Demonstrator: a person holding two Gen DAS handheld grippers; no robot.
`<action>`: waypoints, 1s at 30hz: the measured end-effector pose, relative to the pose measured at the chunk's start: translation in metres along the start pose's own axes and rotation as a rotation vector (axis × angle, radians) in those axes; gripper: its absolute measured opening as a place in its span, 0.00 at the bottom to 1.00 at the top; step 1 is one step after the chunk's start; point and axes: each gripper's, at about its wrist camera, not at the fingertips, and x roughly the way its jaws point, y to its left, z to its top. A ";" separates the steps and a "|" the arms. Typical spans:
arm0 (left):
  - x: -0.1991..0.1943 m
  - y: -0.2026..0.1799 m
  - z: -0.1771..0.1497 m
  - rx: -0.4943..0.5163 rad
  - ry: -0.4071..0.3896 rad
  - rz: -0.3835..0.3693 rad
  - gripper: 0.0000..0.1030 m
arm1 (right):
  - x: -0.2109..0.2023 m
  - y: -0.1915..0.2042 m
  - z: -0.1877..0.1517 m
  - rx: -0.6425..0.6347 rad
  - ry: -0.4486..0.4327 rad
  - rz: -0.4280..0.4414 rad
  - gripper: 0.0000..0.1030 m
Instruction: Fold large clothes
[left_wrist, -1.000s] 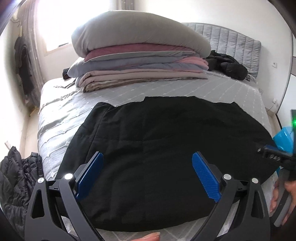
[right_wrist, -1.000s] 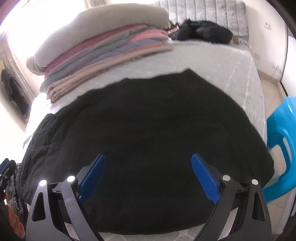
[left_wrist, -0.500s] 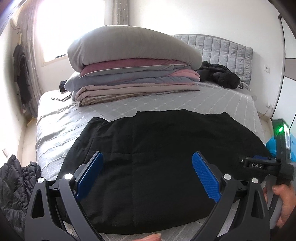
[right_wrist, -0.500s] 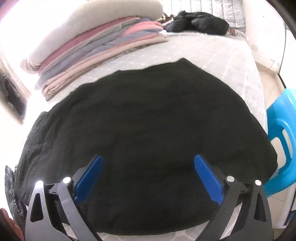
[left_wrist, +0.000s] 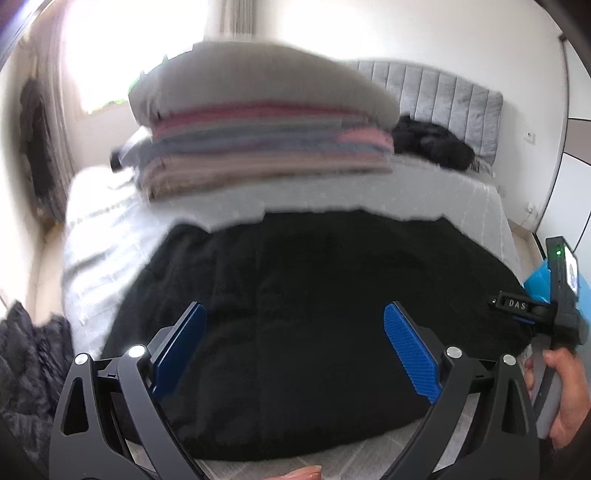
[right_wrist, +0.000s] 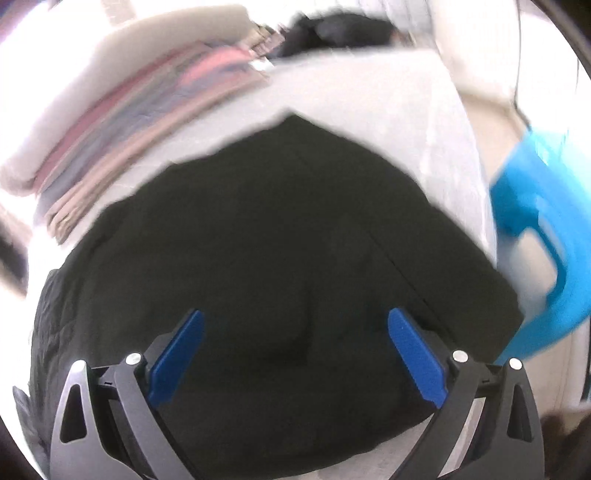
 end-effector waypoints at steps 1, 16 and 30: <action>0.010 0.003 -0.002 -0.016 0.054 -0.015 0.90 | 0.007 -0.002 0.002 -0.007 0.028 0.012 0.94; 0.056 0.097 -0.029 -0.340 0.323 -0.228 0.90 | -0.046 -0.154 0.005 0.568 -0.184 0.251 0.94; -0.008 0.234 -0.086 -0.638 0.189 -0.383 0.90 | -0.016 -0.174 -0.022 0.688 -0.010 0.563 0.94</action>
